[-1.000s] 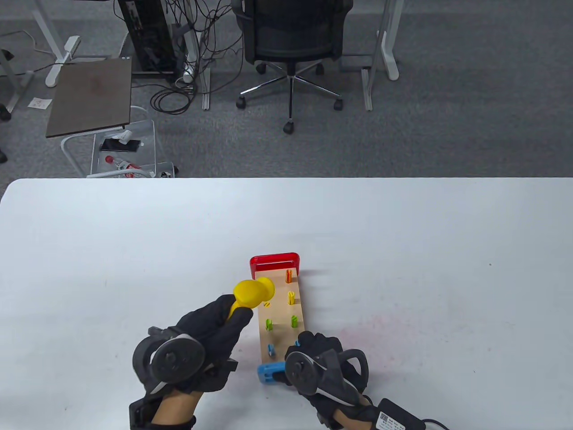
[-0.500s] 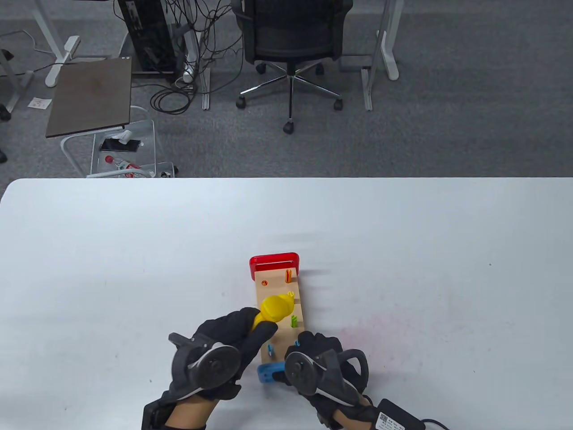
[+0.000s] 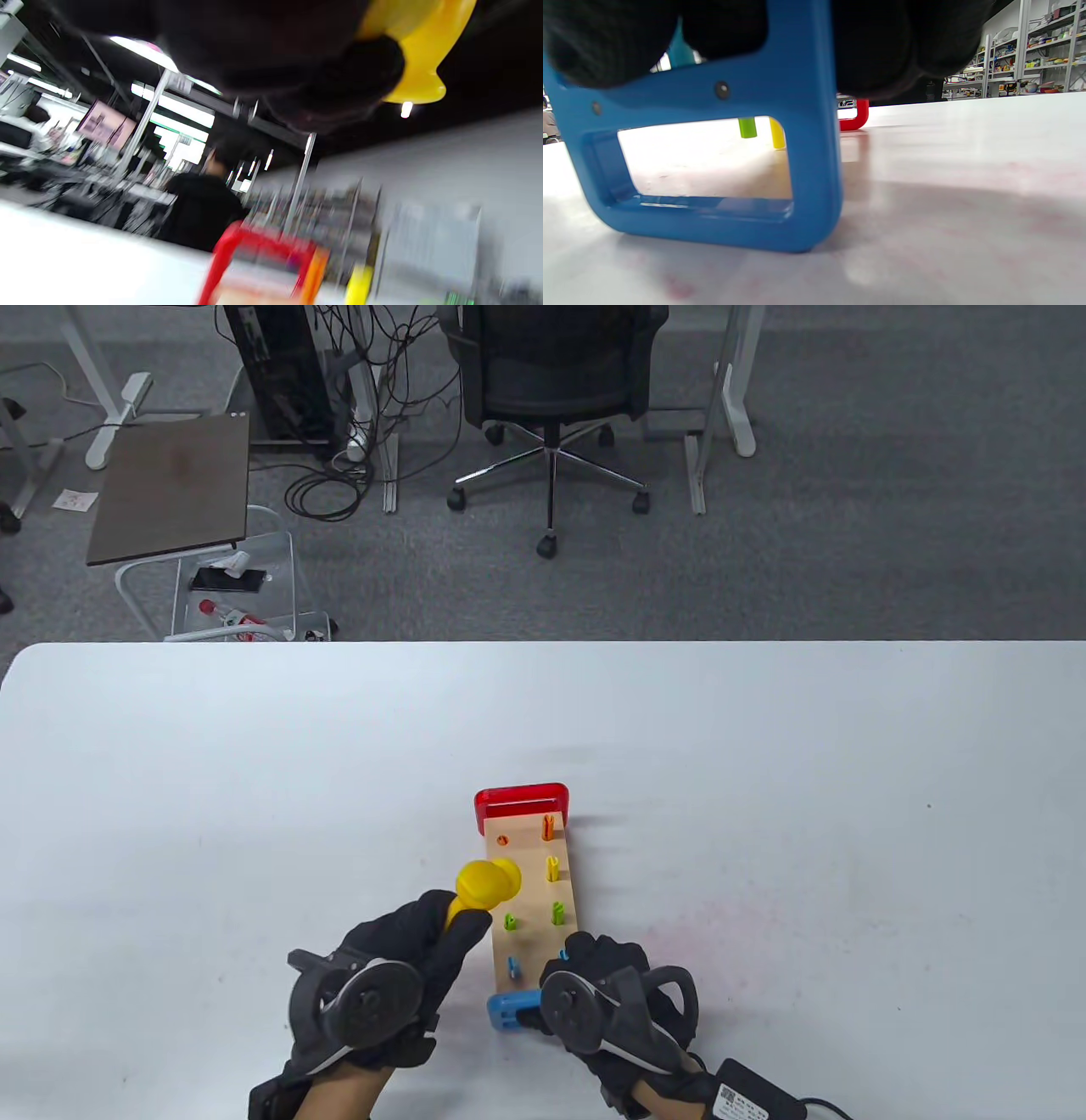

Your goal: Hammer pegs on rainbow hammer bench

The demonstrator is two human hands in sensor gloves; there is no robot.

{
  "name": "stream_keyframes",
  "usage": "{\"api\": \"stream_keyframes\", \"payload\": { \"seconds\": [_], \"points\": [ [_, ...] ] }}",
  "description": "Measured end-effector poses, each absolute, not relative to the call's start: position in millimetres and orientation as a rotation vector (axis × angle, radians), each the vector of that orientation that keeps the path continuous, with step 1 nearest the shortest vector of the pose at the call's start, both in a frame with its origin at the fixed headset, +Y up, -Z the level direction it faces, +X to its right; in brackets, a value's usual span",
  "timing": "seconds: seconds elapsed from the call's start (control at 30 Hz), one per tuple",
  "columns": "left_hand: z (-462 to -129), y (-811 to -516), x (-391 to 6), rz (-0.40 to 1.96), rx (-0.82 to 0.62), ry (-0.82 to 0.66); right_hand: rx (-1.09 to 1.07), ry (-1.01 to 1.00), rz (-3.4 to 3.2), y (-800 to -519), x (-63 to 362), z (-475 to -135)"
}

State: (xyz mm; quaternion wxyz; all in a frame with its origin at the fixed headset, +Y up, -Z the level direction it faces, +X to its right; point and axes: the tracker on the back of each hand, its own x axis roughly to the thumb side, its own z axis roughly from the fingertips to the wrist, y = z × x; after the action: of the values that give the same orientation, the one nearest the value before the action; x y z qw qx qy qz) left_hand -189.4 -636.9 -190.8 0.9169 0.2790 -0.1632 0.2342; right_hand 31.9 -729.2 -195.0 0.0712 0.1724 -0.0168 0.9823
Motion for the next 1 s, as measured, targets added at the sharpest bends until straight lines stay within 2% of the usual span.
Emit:
{"api": "stream_keyframes", "payload": {
  "seconds": [0.1,0.17,0.23,0.3,0.33,0.37,0.4,0.43,0.47,0.57,0.63,0.7,0.77,0.8,0.83,0.87,0.9,0.93,0.97,1.0],
  "points": [
    [-178.3,-615.4,-194.2,0.63,0.694,-0.371,0.515,-0.048,2.952,-729.2,32.1,-195.0],
    [-175.2,-613.8,-193.7,0.577,0.744,-0.383,0.514,-0.048,2.953,-729.3,32.0,-195.0],
    [-186.0,-628.7,-189.0,0.462,0.671,-0.368,0.514,-0.047,2.952,-729.4,32.0,-194.9],
    [-217.9,-674.6,-171.3,0.258,0.193,-0.292,0.515,-0.047,2.949,-729.5,32.0,-195.0],
    [-231.0,-712.7,-161.8,0.025,-0.243,-0.187,0.516,-0.047,2.95,-729.7,31.9,-195.1],
    [-223.7,-703.8,-170.6,0.136,-0.117,-0.285,0.513,-0.045,2.948,-729.3,32.1,-194.9],
    [-222.9,-701.2,-170.9,0.273,0.152,-0.328,0.515,-0.043,2.947,-729.2,32.2,-194.7],
    [-220.4,-682.9,-169.9,0.312,0.28,-0.358,0.517,-0.046,2.947,-729.3,32.1,-194.8],
    [-212.9,-669.6,-172.2,0.276,0.345,-0.339,0.519,-0.046,2.947,-729.3,32.2,-195.1],
    [-192.2,-629.5,-178.5,0.396,0.635,-0.369,0.52,-0.046,2.947,-729.6,31.9,-195.3],
    [-183.5,-616.0,-182.8,0.518,0.707,-0.39,0.519,-0.045,2.946,-729.7,32.1,-195.3],
    [-182.4,-616.2,-184.6,0.552,0.726,-0.403,0.518,-0.045,2.948,-729.7,31.9,-195.3],
    [-192.0,-631.2,-180.4,0.478,0.651,-0.414,0.52,-0.045,2.946,-729.8,32.0,-195.4],
    [-203.6,-645.9,-173.5,0.387,0.506,-0.409,0.52,-0.046,2.947,-729.8,31.9,-195.3],
    [-219.0,-671.5,-163.6,0.247,0.24,-0.351,0.519,-0.047,2.948,-729.7,31.9,-195.2],
    [-228.5,-704.3,-156.4,-0.028,-0.119,-0.201,0.518,-0.045,2.948,-729.7,31.8,-195.3],
    [-219.6,-707.8,-161.9,-0.047,-0.071,-0.234,0.515,-0.047,2.949,-729.4,32.1,-195.2],
    [-222.7,-703.0,-159.9,0.206,0.258,-0.391,0.519,-0.044,2.948,-729.1,32.2,-195.0],
    [-224.0,-688.6,-154.1,0.234,0.28,-0.417,0.52,-0.046,2.949,-729.3,32.2,-195.1],
    [-215.3,-678.9,-157.8,0.207,0.256,-0.351,0.522,-0.047,2.948,-729.4,32.2,-195.3]
  ]
}}
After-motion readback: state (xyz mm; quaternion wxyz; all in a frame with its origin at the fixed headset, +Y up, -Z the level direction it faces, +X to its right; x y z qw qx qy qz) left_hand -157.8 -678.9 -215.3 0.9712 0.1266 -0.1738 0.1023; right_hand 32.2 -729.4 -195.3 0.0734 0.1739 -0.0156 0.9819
